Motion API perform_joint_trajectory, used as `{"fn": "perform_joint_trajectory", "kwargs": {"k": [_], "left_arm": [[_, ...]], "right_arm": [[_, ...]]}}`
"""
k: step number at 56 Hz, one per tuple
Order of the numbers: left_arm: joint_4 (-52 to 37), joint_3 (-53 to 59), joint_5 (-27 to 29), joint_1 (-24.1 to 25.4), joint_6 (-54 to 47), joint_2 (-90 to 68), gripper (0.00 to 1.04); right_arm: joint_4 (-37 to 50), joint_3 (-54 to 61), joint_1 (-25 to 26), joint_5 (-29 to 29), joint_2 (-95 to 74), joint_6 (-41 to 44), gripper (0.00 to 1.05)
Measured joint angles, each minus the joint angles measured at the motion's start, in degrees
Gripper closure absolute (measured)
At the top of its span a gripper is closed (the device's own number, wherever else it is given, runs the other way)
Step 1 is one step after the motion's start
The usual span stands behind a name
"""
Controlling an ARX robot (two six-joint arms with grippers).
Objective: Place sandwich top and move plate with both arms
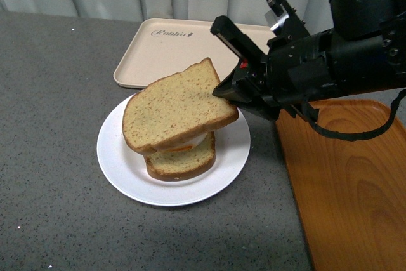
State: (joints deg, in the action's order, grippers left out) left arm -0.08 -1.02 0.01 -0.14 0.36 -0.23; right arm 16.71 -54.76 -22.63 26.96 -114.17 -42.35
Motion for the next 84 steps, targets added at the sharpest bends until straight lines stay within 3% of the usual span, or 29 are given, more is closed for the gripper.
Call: {"fn": "perform_joint_trajectory", "kwargs": {"k": [15,27,36,46,57,66,68,72,77,84], "left_arm": [[0.0,0.0,0.0,0.0,0.0,0.0,0.06],[0.0,0.0,0.0,0.0,0.0,0.0,0.06],[0.0,0.0,0.0,0.0,0.0,0.0,0.06],[0.0,0.0,0.0,0.0,0.0,0.0,0.06],[0.0,0.0,0.0,0.0,0.0,0.0,0.06],[0.0,0.0,0.0,0.0,0.0,0.0,0.06],[0.0,0.0,0.0,0.0,0.0,0.0,0.06],[0.0,0.0,0.0,0.0,0.0,0.0,0.06],[0.0,0.0,0.0,0.0,0.0,0.0,0.06],[0.0,0.0,0.0,0.0,0.0,0.0,0.06]], "right_arm": [[-1.0,-0.2,-0.2,-2.6,-4.2,-0.2,1.03],[-1.0,3.8,1.8,-3.8,-1.9,0.5,0.67],[-1.4,9.7,7.0,-6.8,6.1,2.8,0.39],[-4.8,18.5,14.9,-16.4,20.8,12.0,0.07],[-7.6,30.0,22.9,-24.6,40.0,27.2,0.09],[-5.1,33.6,24.5,-25.8,46.8,32.5,0.09],[-0.5,34.9,24.1,-26.3,45.9,33.8,0.12],[20.9,41.5,23.2,-27.0,42.7,37.8,0.24],[37.3,47.1,22.7,-26.9,43.6,40.0,0.38],[41.4,48.7,22.7,-27.1,50.4,41.4,0.61]]}}
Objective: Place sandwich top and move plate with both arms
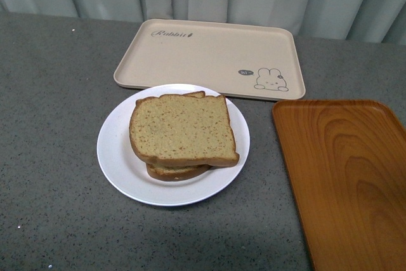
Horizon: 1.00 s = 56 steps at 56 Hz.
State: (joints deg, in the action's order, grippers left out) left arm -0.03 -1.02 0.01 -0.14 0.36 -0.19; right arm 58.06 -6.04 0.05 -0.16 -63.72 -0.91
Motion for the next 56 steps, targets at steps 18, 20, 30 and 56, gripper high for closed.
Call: {"fn": "perform_joint_trajectory", "kwargs": {"k": [18,20,30,56], "left_arm": [[0.0,0.0,0.0,0.0,0.0,0.0,0.06],[0.0,0.0,0.0,0.0,0.0,0.0,0.06],[0.0,0.0,0.0,0.0,0.0,0.0,0.06],[0.0,0.0,0.0,0.0,0.0,0.0,0.06]], "right_arm": [[-11.2,4.2,0.0,0.1,14.3,0.7,1.04],[-12.4,4.5,0.0,0.1,15.6,0.7,1.04],[-18.5,5.4,0.0,0.1,22.8,0.7,1.04],[-34.2,5.7,0.0,0.2,39.9,0.7,1.04]]}}
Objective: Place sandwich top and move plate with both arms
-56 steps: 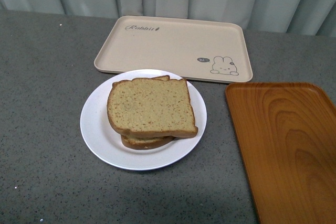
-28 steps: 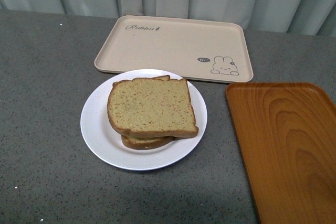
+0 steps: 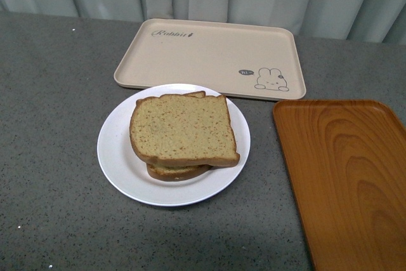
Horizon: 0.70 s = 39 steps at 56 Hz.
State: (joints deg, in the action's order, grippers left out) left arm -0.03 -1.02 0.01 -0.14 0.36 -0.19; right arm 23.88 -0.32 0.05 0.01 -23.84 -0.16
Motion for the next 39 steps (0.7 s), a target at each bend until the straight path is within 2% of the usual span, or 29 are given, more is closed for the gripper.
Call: {"fn": "perform_joint_trajectory", "kwargs": {"k": [39], "left_arm": [[0.0,0.0,0.0,0.0,0.0,0.0,0.06]], "right_arm": [[-13.4,0.0,0.0,0.0,13.6,0.0,1.04]]}}
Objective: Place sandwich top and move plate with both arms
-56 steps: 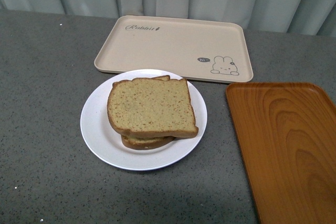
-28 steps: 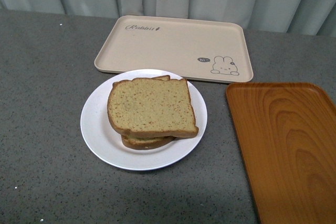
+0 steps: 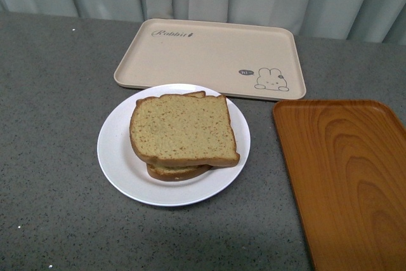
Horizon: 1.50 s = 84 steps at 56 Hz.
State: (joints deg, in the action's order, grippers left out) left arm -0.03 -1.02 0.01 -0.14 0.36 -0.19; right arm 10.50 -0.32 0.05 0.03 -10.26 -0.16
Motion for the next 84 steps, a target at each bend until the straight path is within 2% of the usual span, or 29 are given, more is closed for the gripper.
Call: {"fn": "perform_joint_trajectory", "kwargs": {"k": [2,8,19,21,25,31,37,51,55,65,84], "left_arm": [[0.0,0.0,0.0,0.0,0.0,0.0,0.06],[0.0,0.0,0.0,0.0,0.0,0.0,0.06],[0.0,0.0,0.0,0.0,0.0,0.0,0.06],[2.5,-0.7,3.2,-0.8,1.4,-1.0,0.06],[10.0,-3.4,9.3,-0.8,5.9,-7.5,0.06],[7.5,-3.5,9.6,0.4,10.2,-15.3,0.06],[-2.7,-4.4,8.5,0.0,14.4,-26.8,0.06],[-29.1,-9.7,-2.9,5.2,27.8,-63.5,0.06],[-34.0,-12.7,-4.8,5.8,30.8,-73.4,0.06],[-38.0,-18.1,-7.2,7.2,37.1,-91.1,0.06],[-39.5,-24.7,-9.9,5.6,44.4,-106.5,0.06]], "right_arm": [[-0.5,0.0,0.0,0.0,0.4,0.0,1.04],[-9.9,0.0,0.0,0.0,8.0,0.0,1.04],[-10.4,0.0,0.0,0.0,10.0,0.1,1.04],[-10.4,0.0,0.0,0.0,10.0,0.1,1.03],[-10.4,0.0,0.0,0.0,10.0,0.1,0.89],[-10.4,0.0,0.0,0.0,10.0,0.1,0.71],[-10.4,0.0,0.0,0.0,10.0,0.1,0.50],[-10.4,0.0,0.0,0.0,10.0,0.1,0.08],[-10.4,0.0,0.0,0.0,10.0,0.1,0.09],[-10.4,0.0,0.0,0.0,10.0,0.1,0.09],[-10.4,0.0,0.0,0.0,10.0,0.1,0.09]]}}
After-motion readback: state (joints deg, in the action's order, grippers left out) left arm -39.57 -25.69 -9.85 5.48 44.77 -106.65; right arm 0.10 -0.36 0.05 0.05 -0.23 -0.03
